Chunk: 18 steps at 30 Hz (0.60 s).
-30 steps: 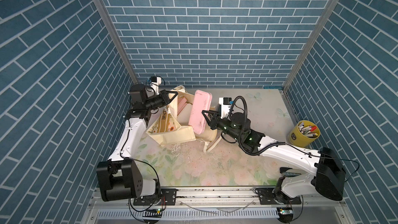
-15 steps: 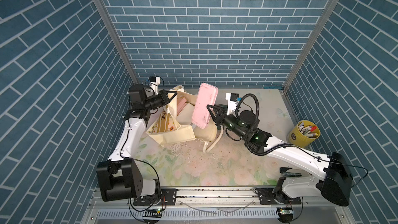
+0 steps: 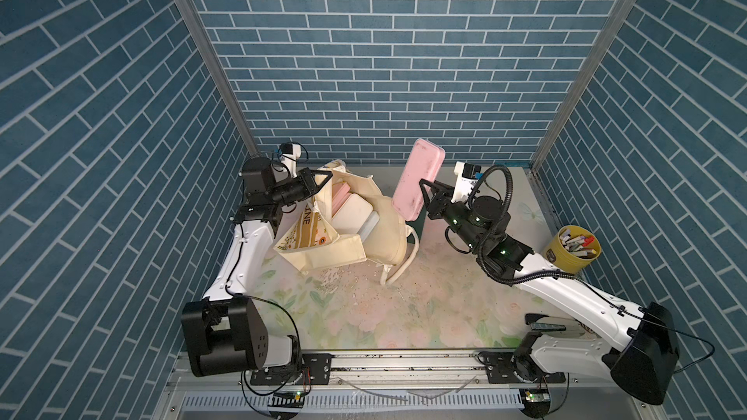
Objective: Take out the pencil case from the canvas bag
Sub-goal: Place the pencil case at the center of the board.
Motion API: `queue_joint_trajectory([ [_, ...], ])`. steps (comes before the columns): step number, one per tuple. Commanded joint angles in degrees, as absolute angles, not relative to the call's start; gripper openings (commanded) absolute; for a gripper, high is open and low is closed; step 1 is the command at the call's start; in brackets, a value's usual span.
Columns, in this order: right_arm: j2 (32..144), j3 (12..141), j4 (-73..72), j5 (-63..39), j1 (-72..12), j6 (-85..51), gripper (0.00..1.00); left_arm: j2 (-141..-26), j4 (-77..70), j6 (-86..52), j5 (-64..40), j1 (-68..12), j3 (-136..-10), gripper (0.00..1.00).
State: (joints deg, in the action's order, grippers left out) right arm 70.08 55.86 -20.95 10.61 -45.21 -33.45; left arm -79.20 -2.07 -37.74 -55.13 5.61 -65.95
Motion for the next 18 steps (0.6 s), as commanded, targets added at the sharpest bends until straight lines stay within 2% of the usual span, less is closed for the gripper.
queue_joint_trajectory([
  [1,68.5,56.8,-18.8,13.3,-42.8,-31.4,0.00,-79.1,-6.2,-37.3,-55.8,5.9,-66.7,0.00],
  [11,69.9,55.0,-16.4,13.6,-34.0,-32.8,0.00,-78.9,-5.9,-37.2,-55.8,5.9,-66.8,0.00],
  [18,73.9,53.0,-14.7,11.7,-23.5,-42.0,0.00,-78.7,-6.0,-37.4,-55.7,5.9,-66.8,0.00],
])
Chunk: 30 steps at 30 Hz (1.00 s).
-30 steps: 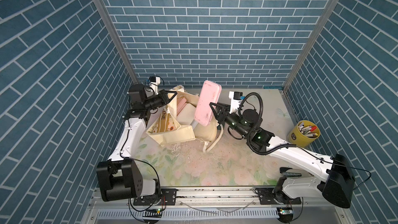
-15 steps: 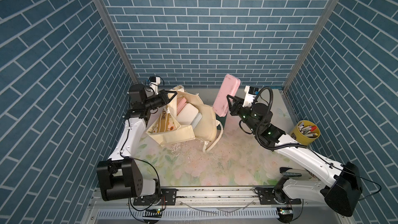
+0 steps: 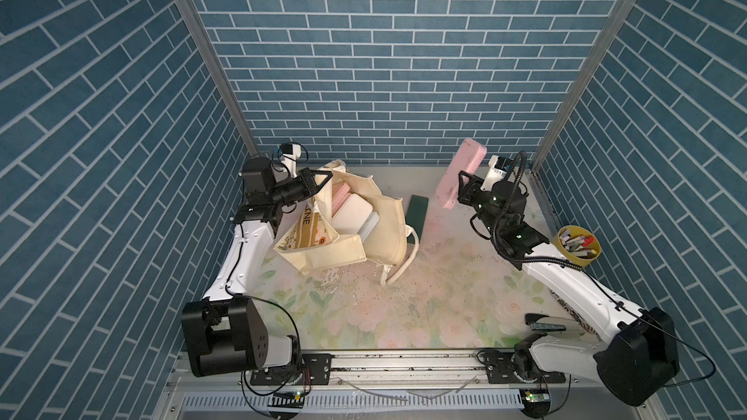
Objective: Take out the pencil case from the canvas bag
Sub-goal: Place the pencil case at the center of the board.
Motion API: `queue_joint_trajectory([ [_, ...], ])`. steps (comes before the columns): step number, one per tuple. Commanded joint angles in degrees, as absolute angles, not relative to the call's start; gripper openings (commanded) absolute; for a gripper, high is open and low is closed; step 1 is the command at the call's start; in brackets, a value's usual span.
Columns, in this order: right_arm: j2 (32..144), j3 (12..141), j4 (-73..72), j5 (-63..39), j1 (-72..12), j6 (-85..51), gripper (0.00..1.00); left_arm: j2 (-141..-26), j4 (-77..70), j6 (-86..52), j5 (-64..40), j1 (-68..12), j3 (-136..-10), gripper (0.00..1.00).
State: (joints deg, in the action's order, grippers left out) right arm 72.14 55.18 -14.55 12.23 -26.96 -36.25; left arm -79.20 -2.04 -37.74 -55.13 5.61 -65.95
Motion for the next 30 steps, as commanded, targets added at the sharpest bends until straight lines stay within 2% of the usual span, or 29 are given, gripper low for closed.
queue_joint_trajectory([
  [1,74.8,52.8,-14.7,11.0,-21.9,-43.7,0.00,-78.7,-6.0,-37.4,-55.6,5.9,-66.7,0.00],
  [4,78.3,52.7,-14.7,9.7,-17.5,-47.9,0.00,-78.7,-6.0,-37.5,-55.6,5.9,-66.7,0.00],
  [11,89.4,57.0,-15.2,7.4,-13.0,-51.2,0.00,-78.7,-5.8,-37.4,-55.5,5.9,-66.8,0.00],
  [18,100.2,61.9,-21.8,4.1,-10.7,-57.7,0.00,-78.8,-5.7,-37.4,-55.4,5.9,-66.7,0.00],
  [30,110.4,67.6,-26.5,3.2,-8.9,-67.2,0.00,-78.5,-5.5,-37.2,-55.3,5.9,-66.8,0.00],
])
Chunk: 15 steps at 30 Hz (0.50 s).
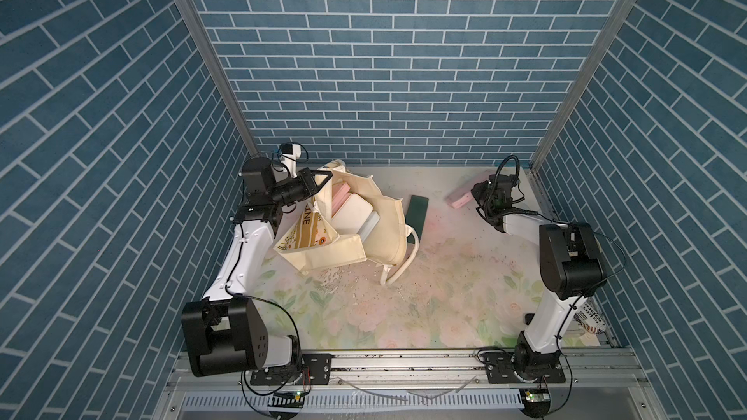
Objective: Take out the pencil case from the canvas bag
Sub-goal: Place the pencil case at the center of the board.
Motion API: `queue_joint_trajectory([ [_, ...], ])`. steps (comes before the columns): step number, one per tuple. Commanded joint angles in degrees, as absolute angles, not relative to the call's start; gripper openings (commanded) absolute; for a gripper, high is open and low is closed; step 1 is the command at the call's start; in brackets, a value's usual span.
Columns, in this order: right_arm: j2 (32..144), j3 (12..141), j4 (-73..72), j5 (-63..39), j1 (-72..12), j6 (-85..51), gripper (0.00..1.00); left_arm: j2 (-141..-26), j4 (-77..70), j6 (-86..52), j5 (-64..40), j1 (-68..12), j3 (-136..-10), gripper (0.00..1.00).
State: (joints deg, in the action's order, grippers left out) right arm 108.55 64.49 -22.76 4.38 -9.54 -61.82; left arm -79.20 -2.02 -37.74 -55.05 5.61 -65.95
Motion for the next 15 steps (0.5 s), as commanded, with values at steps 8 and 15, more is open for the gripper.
queue_joint_trajectory([
  [8,112.2,67.8,-25.2,0.8,-8.7,-69.6,0.20,-78.3,-5.4,-37.3,-55.4,5.9,-66.8,0.00],
  [15,109.6,65.9,-19.1,2.1,-8.7,-70.1,0.44,-77.9,-5.5,-37.3,-55.4,5.9,-66.8,0.00],
])
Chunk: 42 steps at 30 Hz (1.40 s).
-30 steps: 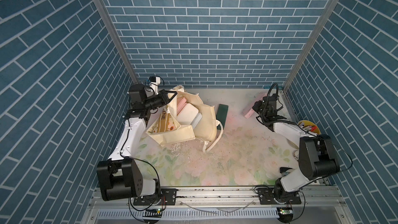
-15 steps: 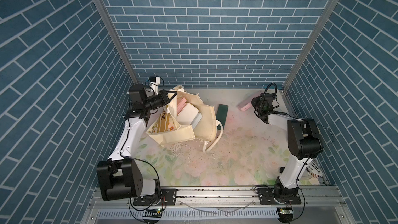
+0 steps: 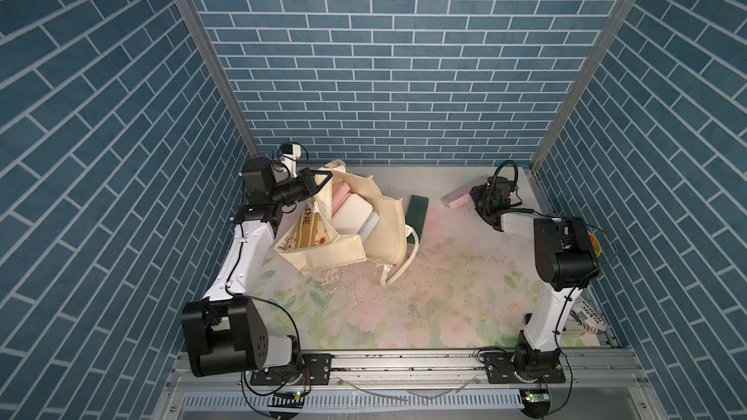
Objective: Take out the pencil case from the canvas bag
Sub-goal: Place the pencil case at the center of the board, then pick up the pencil case from the canvas bag.
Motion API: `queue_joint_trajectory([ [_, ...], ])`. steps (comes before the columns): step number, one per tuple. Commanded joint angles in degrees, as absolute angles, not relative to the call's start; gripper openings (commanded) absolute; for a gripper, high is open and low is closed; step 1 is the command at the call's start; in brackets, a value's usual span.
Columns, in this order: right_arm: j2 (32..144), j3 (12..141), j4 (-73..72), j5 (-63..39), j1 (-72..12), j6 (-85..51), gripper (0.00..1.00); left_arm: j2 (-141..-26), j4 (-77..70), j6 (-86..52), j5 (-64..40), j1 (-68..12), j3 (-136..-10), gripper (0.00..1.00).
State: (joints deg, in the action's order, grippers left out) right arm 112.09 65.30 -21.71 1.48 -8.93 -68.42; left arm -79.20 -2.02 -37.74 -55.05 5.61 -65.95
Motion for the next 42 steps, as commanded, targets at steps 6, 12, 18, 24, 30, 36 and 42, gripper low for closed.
queue_joint_trajectory([
  [6,106.4,63.9,-15.8,3.8,-8.8,-69.6,0.53,-78.0,-5.6,-37.4,-55.4,5.8,-66.8,0.00],
  [12,103.9,62.6,-15.5,3.7,-8.7,-69.5,0.53,-77.7,-5.6,-37.4,-55.3,5.9,-66.8,0.00],
  [18,102.0,61.7,-15.4,1.8,-9.1,-69.6,0.53,-77.7,-5.6,-37.4,-55.4,5.9,-66.7,0.00],
  [24,97.8,62.9,-11.4,1.1,-12.5,-66.3,0.53,-77.3,-5.7,-37.4,-55.4,5.8,-66.7,0.00],
  [30,92.5,65.3,-7.1,2.7,-19.2,-59.0,0.53,-77.9,-5.8,-37.6,-55.3,5.9,-66.7,0.00],
  [36,87.7,66.9,-5.3,1.7,-25.0,-53.0,0.52,-77.9,-5.8,-37.4,-55.5,5.9,-66.7,0.00],
  [42,83.1,66.1,-10.4,0.4,-34.7,-44.2,0.53,-78.0,-6.0,-37.6,-55.6,5.9,-66.6,0.00],
])
